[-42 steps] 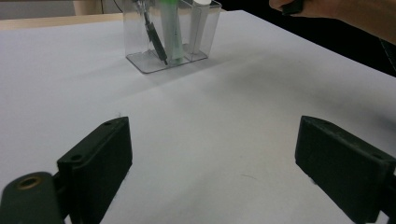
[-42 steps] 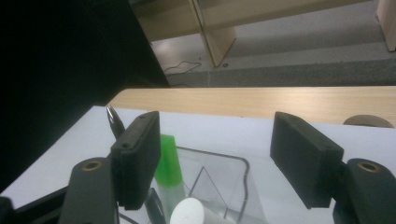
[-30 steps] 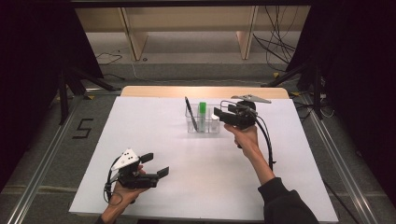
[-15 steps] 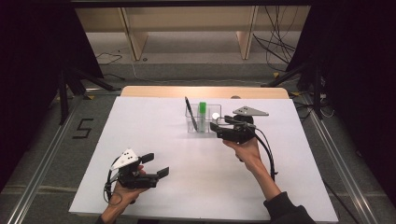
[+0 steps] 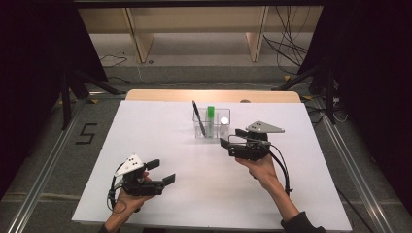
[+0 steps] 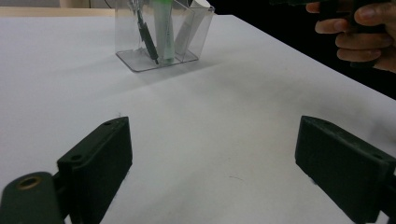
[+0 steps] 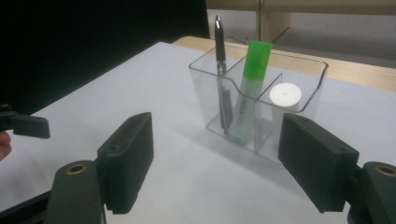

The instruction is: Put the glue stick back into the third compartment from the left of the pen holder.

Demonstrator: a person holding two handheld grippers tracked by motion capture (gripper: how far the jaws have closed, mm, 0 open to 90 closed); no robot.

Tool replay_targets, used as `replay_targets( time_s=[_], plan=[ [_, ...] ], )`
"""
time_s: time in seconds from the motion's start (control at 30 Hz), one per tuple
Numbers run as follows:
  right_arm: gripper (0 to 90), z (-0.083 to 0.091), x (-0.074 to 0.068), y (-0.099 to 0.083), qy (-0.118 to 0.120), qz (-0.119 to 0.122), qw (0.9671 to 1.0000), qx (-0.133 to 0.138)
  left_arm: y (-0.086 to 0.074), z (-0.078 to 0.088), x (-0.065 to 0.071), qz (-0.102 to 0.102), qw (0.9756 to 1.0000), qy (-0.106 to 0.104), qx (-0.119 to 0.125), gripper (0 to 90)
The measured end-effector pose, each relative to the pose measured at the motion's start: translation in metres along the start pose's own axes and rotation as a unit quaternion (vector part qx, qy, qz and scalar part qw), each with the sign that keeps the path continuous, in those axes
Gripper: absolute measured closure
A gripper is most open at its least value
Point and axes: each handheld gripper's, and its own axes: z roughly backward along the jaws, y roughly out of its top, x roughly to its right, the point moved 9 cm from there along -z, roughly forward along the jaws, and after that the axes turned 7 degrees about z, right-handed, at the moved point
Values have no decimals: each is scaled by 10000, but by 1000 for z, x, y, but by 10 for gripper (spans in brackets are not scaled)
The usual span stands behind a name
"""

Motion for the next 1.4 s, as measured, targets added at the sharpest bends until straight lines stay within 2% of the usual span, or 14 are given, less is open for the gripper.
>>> replay_targets(
  time_s=[0.47, 0.53, 1.0, 1.2, 1.4],
  plan=[
    [264, 18, -21, -24, 281, 82, 9995, 85, -2, -1, 3, -24, 9999, -76, -102, 109],
    [263, 19, -23, -28, 282, 152, 9995, 65, -3, -1, 4, -50, 9999, -88, -129, 108],
    [255, 36, -34, -40, 438, 249, 9985, 222, -2, -1, 7, -161, 9997, -141, -116, 113],
    [246, 46, -31, -47, 353, 295, 9985, 282, -2, -1, 7, -157, 9997, -144, -84, 112],
    [247, 57, -25, -59, 309, 161, 9988, 335, -2, -1, 7, -155, 9997, -147, -82, 112]
  ],
)
